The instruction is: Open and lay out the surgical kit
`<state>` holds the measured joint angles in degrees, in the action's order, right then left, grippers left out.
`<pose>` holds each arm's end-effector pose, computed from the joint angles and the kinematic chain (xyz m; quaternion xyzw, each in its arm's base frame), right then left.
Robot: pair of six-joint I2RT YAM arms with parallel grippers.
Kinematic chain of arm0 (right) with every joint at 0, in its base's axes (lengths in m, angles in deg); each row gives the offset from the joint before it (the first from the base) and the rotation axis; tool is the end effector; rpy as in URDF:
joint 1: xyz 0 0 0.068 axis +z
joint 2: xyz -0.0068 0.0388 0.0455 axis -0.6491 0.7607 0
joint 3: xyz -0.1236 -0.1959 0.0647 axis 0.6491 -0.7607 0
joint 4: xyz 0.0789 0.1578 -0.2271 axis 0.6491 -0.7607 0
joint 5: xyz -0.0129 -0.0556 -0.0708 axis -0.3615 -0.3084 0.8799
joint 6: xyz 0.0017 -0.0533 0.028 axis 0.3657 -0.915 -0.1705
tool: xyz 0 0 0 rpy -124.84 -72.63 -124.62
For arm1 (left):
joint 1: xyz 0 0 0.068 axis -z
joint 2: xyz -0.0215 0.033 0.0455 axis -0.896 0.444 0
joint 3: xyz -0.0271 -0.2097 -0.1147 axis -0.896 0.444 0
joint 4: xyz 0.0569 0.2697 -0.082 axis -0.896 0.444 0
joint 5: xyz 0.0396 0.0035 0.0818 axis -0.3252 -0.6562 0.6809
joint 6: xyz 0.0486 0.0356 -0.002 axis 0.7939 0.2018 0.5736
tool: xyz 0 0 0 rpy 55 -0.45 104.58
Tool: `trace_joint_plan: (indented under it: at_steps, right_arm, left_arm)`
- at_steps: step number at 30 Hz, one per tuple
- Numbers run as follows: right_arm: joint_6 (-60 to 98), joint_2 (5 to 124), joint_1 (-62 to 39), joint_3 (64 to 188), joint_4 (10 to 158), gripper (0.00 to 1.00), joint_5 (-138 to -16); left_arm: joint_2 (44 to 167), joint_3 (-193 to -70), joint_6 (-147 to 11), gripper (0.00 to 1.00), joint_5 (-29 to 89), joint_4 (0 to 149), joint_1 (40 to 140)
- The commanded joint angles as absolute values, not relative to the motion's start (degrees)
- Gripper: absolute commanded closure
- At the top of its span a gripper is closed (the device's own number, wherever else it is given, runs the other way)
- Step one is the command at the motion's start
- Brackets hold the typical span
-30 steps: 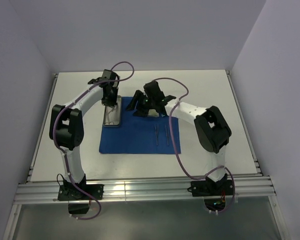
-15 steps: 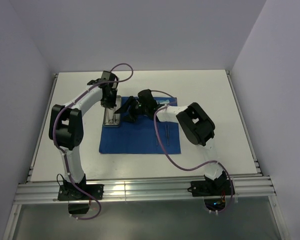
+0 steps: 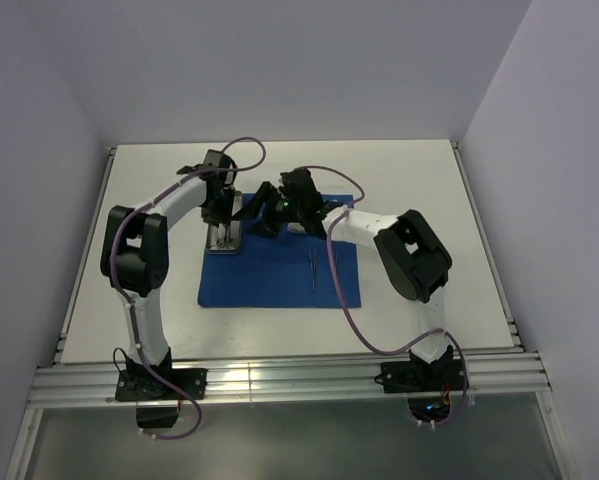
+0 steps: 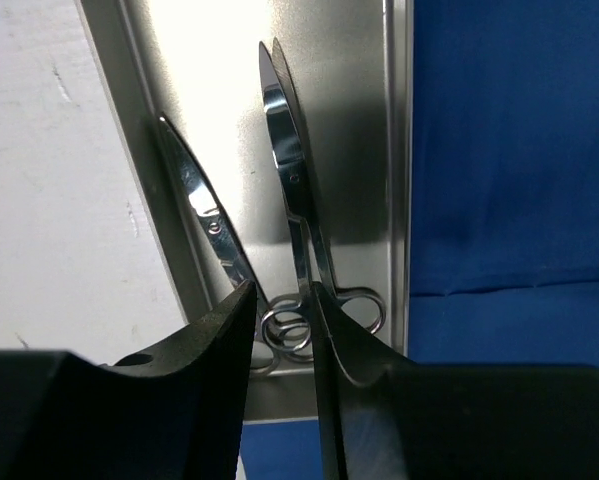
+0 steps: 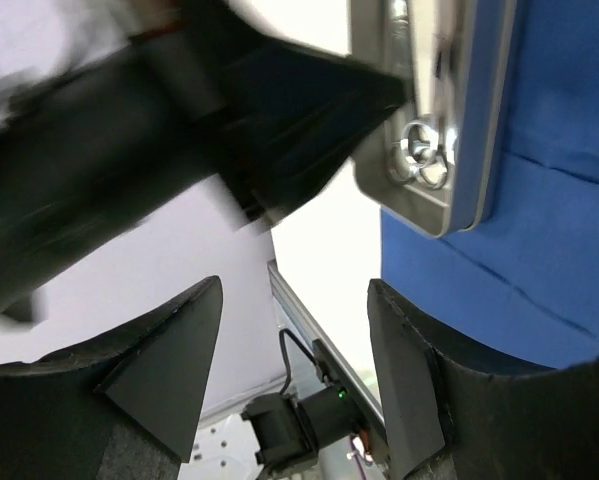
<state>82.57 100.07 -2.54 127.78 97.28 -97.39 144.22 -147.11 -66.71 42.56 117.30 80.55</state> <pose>0.3600 0.3076 0.1437 0.1055 0.8282 0.5349 0.1296 0.4138 -0.1225 0.1456 0.0526 0.9785 -0.0114 0.1992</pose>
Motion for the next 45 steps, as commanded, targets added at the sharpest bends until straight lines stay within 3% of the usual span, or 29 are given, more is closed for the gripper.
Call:
trace_joint_plan:
  at_steps: [1,13,30,35,42,45]
  right_arm:
    - [77.75,94.43,-3.47,127.34,94.30,0.32,-95.87]
    - [75.11,93.11,-4.18,126.29,91.39,0.32,-95.95]
    - [74.84,93.20,-4.53,126.38,90.68,0.31,-96.13]
    - [74.93,93.46,-4.62,126.73,90.42,0.31,-96.13]
    - [74.93,93.64,-4.62,127.26,90.33,0.31,-96.13]
    - [75.11,93.82,-4.62,127.43,90.77,0.31,-96.22]
  left_arm:
    - [146.22,-149.08,-67.67,0.67,42.40,115.86,80.78]
    - [149.65,-151.27,-68.90,0.60,42.57,115.60,81.13]
    - [154.30,-154.61,-70.22,0.64,45.38,117.26,81.13]
    - [154.92,-153.91,-70.49,0.71,45.56,117.62,81.13]
    - [153.87,-155.75,-70.57,0.98,44.69,119.90,80.52]
    - [152.29,-157.07,-70.66,1.00,44.16,121.04,80.25]
